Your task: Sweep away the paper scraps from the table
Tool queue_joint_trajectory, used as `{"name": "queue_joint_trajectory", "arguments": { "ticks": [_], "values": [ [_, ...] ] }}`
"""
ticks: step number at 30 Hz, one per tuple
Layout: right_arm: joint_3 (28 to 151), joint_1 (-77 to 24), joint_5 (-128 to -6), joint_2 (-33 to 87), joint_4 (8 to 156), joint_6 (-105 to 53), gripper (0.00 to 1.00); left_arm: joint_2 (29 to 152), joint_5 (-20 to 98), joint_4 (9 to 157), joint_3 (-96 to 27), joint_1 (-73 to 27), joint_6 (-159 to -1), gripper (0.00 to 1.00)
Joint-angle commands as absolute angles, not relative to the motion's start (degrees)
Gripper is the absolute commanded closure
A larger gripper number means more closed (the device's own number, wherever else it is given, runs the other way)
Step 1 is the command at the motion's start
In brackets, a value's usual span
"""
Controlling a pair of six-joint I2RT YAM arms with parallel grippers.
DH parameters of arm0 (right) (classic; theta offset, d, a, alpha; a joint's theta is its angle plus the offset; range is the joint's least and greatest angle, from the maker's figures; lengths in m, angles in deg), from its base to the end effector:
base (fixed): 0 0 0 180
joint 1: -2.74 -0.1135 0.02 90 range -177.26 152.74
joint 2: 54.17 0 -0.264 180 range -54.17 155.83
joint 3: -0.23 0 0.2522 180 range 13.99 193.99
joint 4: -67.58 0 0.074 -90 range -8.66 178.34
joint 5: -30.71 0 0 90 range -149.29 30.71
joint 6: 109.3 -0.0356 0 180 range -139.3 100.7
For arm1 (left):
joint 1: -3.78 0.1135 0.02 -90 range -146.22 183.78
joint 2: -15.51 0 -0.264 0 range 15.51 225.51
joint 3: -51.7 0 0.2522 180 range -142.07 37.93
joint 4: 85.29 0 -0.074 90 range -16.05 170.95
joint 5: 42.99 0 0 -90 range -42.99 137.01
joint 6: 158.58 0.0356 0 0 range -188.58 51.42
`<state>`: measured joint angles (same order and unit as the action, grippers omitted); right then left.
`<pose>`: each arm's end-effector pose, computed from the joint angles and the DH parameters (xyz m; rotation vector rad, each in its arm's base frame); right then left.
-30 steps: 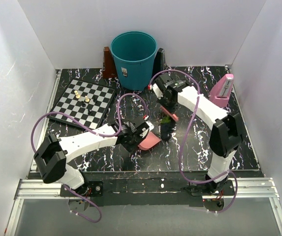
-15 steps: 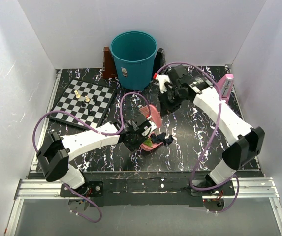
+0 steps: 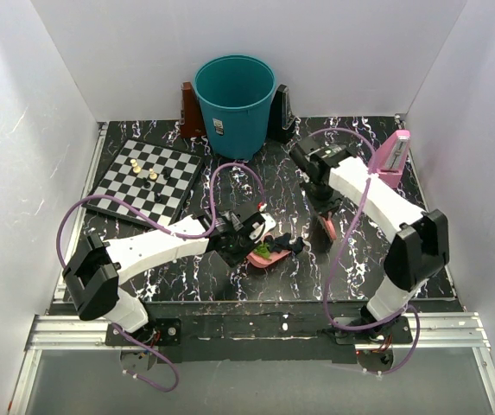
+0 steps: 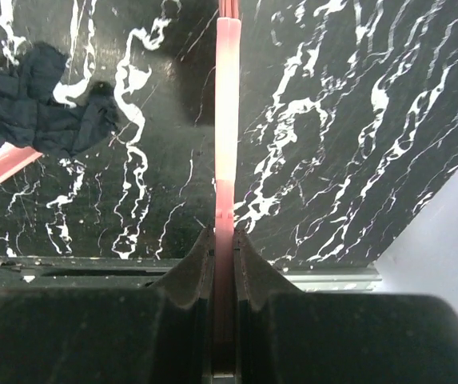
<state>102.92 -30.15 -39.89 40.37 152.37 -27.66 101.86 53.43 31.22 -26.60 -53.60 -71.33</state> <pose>0.2713 0.1613 0.3078 -0.5376 2.7356 -0.3309 0.1584 -0.2400 0.2379 1.2648 2.5047 -0.0922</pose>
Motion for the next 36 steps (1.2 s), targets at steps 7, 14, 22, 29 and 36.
{"name": "queue_joint_trajectory", "arguments": {
  "ticks": [7, 14, 22, 29, 36],
  "values": [
    [105.12, -38.04, -61.71, 43.39, 145.87, -29.67, 0.99, 100.15, 52.11, 32.0, -27.1, -54.49, -70.6, 0.77],
    [107.15, -36.73, -60.79, 34.61, 142.34, -29.41, 0.99, 99.28, 52.73, 32.35, -26.49, -54.49, -71.22, 0.77],
    [103.39, -30.32, -45.16, 26.26, 142.96, -31.51, 0.99, 97.96, 53.69, 33.75, -25.96, -54.58, -72.36, 0.77],
    [95.92, -28.29, -31.7, 17.65, 136.9, -35.38, 0.99, 92.6, 55.45, 36.39, -25.88, -54.58, -73.68, 0.77],
    [94.94, -27.67, -29.07, 20.97, 140.23, -35.99, 0.99, 90.66, 57.03, 37.1, -28.24, -54.58, -74.12, 0.77]
  ]
}}
